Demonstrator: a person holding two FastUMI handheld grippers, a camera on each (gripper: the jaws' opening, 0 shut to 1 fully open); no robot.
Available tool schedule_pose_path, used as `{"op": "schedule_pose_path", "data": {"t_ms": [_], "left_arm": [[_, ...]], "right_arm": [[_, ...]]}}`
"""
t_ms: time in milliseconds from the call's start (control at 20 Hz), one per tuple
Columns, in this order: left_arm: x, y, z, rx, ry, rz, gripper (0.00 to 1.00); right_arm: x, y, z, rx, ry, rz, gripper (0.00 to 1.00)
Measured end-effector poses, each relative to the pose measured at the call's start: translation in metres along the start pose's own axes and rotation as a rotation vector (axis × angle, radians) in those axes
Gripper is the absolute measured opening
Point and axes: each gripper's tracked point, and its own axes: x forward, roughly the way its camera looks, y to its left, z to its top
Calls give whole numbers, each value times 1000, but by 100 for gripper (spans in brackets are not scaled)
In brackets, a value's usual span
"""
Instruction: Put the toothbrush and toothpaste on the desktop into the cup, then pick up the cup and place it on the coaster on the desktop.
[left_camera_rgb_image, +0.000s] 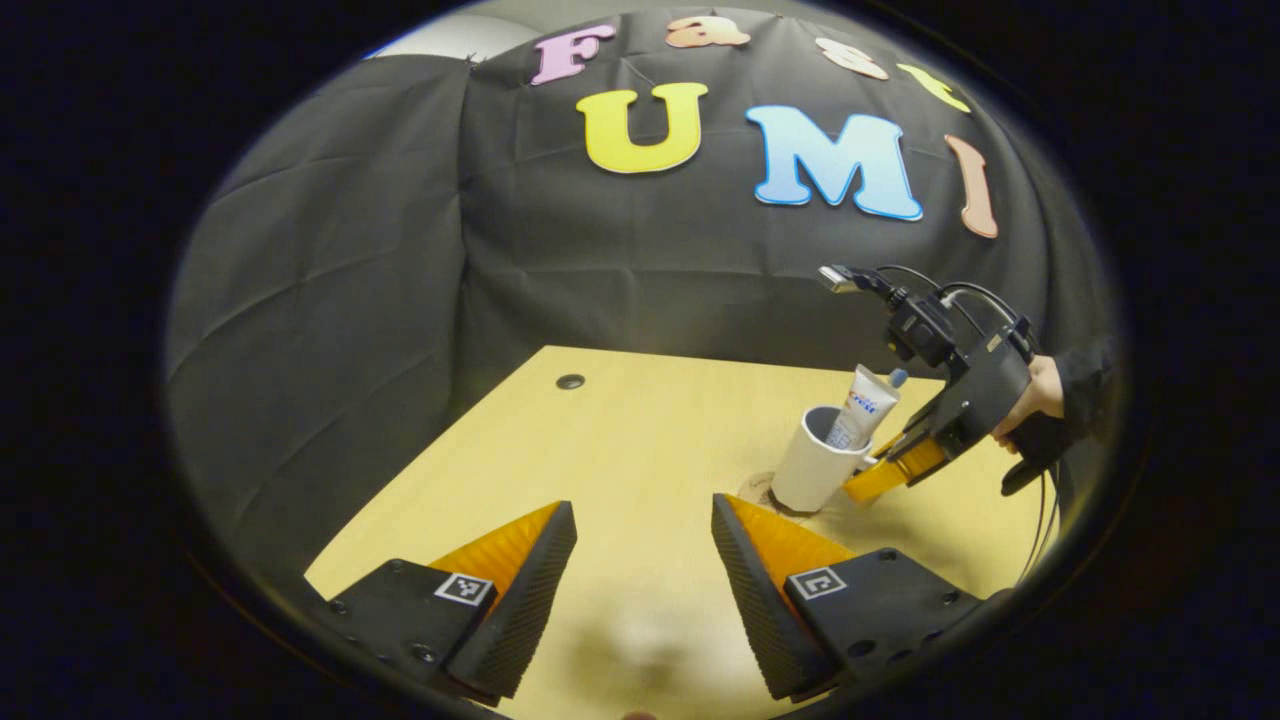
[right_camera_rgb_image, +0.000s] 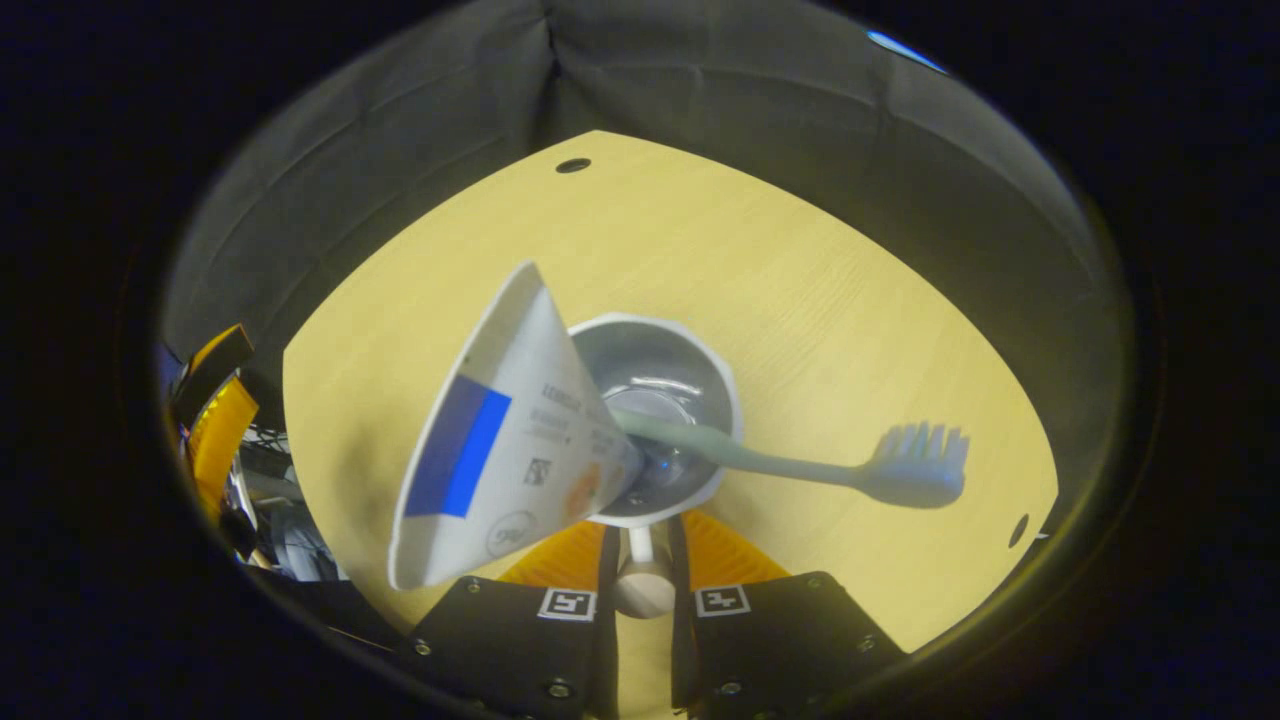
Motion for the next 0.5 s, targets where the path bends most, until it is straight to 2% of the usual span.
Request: {"op": "schedule_pose_path", "data": {"t_ms": [250,300,500], "left_arm": [[-2,12,-2,-19,2,26,92],[-4,15,-4,-21,5,28,92],[-4,20,-7,-27,9,34,92]], "right_arm": [[7,6,5,-2,11,-2,24],[7,7,5,-7,14,-3,21],[11,17,8,-26,24,3,21]]}}
